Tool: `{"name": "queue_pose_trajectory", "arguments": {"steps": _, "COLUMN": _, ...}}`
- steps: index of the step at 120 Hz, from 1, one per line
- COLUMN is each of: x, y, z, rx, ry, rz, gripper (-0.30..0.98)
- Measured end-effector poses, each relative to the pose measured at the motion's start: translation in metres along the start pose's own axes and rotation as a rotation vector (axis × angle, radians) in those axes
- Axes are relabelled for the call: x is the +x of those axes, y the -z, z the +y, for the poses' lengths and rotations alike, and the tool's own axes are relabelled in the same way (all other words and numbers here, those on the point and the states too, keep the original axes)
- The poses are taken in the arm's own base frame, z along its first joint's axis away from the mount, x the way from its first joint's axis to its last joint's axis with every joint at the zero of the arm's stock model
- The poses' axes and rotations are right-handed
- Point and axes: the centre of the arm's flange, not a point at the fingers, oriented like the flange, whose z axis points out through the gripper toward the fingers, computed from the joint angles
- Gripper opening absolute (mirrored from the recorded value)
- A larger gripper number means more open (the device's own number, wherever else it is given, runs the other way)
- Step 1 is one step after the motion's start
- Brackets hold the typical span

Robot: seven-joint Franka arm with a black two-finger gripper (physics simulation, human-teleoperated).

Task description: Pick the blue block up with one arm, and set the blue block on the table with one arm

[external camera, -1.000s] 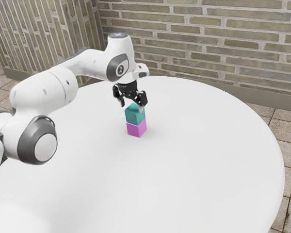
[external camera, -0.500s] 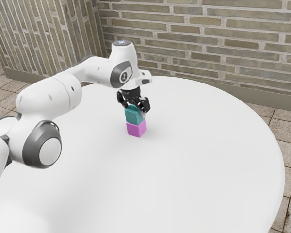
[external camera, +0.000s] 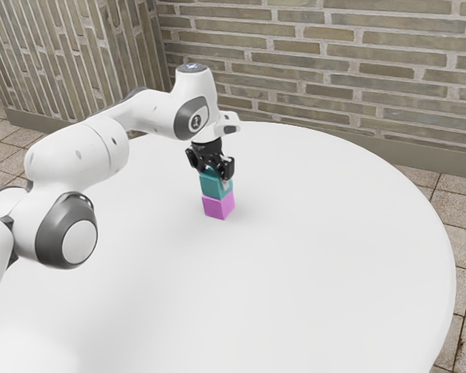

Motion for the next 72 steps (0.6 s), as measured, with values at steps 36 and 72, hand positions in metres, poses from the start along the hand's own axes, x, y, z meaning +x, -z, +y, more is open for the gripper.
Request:
{"name": "queue_pose_trajectory", "arguments": {"steps": 36, "x": 0.008, "y": 0.024, "z": 0.096, "rx": -0.014, "ry": -0.119, "rz": 0.041, "gripper": 0.23}}
{"name": "queue_pose_trajectory", "arguments": {"steps": 72, "x": 0.006, "y": -0.02, "z": 0.124, "rx": -0.01, "ry": -0.148, "rz": 0.019, "gripper": 0.26}}
